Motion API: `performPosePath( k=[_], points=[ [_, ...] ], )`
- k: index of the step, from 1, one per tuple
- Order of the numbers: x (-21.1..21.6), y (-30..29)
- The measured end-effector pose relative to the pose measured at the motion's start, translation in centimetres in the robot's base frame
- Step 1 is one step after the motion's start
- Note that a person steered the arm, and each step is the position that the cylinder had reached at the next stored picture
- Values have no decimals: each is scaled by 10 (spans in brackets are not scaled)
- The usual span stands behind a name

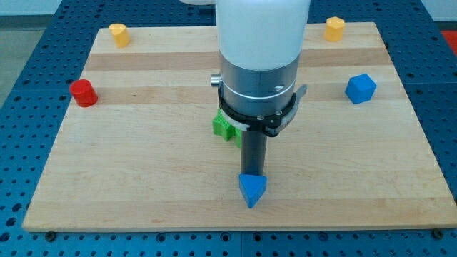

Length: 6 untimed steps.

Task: Put green circle to the bottom left corner of the board

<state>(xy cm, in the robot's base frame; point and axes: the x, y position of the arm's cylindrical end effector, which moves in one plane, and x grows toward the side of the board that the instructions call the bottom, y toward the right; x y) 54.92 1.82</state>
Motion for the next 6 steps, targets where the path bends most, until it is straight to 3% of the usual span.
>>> performPosePath(
  k=[2, 3, 4, 6],
  points=[
    [0, 20],
    [-21, 31],
    [-72, 35],
    [-91, 17]
  ],
)
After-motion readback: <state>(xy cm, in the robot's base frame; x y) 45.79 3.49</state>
